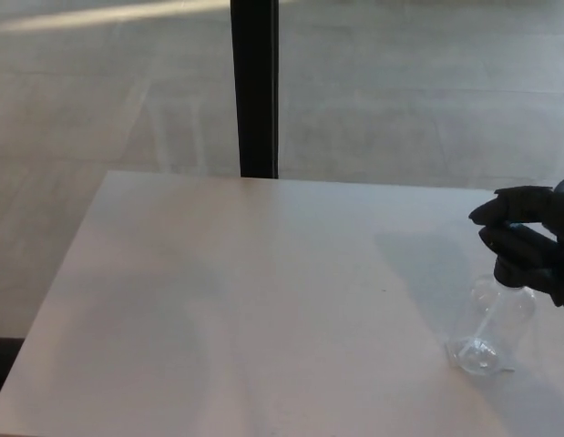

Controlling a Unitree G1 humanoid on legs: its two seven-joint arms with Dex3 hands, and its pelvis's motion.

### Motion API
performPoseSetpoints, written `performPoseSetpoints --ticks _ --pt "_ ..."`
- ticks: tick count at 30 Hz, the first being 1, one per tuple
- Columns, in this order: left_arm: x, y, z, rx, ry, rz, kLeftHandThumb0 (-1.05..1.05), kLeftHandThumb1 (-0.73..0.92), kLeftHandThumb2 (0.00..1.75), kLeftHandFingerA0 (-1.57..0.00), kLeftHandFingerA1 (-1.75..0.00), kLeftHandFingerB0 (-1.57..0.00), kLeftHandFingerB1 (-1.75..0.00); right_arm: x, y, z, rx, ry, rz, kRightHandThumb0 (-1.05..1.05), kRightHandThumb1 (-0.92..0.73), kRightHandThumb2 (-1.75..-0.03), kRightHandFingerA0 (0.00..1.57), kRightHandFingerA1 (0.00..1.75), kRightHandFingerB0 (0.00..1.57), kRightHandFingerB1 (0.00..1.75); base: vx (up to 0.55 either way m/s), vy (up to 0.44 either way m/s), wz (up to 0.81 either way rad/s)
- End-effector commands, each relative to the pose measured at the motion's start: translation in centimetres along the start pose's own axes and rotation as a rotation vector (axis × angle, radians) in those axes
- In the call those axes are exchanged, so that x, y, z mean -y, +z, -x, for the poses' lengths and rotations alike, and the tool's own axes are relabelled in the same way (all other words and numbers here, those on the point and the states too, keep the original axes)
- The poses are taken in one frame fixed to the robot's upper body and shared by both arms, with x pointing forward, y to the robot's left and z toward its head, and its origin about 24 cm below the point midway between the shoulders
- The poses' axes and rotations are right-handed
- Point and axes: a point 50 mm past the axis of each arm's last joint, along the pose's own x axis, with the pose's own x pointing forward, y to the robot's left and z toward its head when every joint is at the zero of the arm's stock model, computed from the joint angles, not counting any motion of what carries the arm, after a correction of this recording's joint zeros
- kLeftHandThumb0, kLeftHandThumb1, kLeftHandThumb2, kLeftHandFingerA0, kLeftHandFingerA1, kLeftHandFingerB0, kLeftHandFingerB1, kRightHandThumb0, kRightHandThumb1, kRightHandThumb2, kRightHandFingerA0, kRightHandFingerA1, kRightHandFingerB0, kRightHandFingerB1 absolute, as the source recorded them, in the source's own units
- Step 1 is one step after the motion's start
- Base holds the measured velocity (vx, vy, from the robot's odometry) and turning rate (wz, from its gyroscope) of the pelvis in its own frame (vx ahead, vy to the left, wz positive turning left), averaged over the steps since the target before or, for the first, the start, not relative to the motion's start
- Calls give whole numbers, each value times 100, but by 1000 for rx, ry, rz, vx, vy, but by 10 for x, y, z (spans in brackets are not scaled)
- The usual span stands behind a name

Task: The robot uses its right hand to grab and lift the lid of the spray bottle kept in the middle of the desk and places the lid on the right side of the bottle

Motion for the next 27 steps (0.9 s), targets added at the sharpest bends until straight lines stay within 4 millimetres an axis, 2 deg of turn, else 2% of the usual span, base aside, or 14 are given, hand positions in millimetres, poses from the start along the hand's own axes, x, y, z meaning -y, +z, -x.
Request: performPoseSetpoints --ticks 1,2,4,6,7,8,9,11,12,13,24,25,26,27 --pt "-4 3 1 21 5 -38 -73 77 63 -60 -47 -47 -36 -7 -3 1 27 -62 3 -16 -59 -100 89 169 97 84 0 0 0" --pt "-5 2 0 16 7 -44 -72 60 99 -52 -58 -39 -51 -7 -3 1 42 -88 -22 -15 -54 -113 95 163 95 123 0 0 0" --pt "-5 2 -1 11 5 -58 -74 62 101 -51 -57 -37 -50 -8 -4 2 50 -117 -24 -17 -53 -117 92 169 86 144 0 0 0" --pt "-5 0 -2 11 0 -55 -74 62 100 -51 -57 -38 -50 -8 -5 2 48 -124 -20 -19 -54 -115 89 172 80 150 0 0 0" --pt "-5 0 -1 14 -4 -56 -71 77 64 -60 -46 -47 -36 -8 -5 2 49 -132 -9 -18 -54 -102 85 175 72 156 0 0 0" --pt "-4 1 -1 20 -11 -57 -71 77 64 -61 -50 -48 -35 -8 -5 4 50 -147 9 -19 -59 -90 84 175 66 158 0 0 0" --pt "-4 1 0 20 -16 -67 -73 64 102 -53 -60 -40 -51 -8 -6 4 50 -146 11 -20 -60 -89 83 175 66 157 0 0 0" --pt "-4 1 0 18 -17 -68 -72 77 64 -60 -49 -47 -35 -8 -7 5 47 -149 21 -22 -63 -85 84 175 65 158 0 0 0" --pt "-4 1 -1 17 -20 -73 -74 64 102 -52 -59 -38 -50 -8 -7 5 45 -154 26 -22 -62 -83 84 175 65 156 0 0 0" --pt "-4 1 -1 17 -22 -73 -71 78 64 -57 -49 -45 -34 -7 -9 5 41 -176 25 -20 -61 -88 84 175 59 164 0 0 0" --pt "-2 1 -3 22 -29 -64 -71 78 64 -57 -49 -46 -35 9 -15 5 59 -329 -113 -15 -53 -117 89 175 75 154 0 0 0" --pt "-2 1 -3 22 -27 -64 -71 78 64 -57 -48 -46 -35 11 -15 5 58 -340 -126 -16 -51 -117 126 145 93 125 0 0 0" --pt "-2 2 -4 25 -23 -73 -71 79 64 -56 -48 -45 -34 15 -16 4 58 -360 -149 -16 -52 -118 125 145 93 124 0 0 0" --pt "-1 5 -4 40 -23 -86 -76 64 101 -52 -60 -39 -51 24 -18 3 62 -381 -167 -15 -51 -119 125 148 91 126 0 0 0"
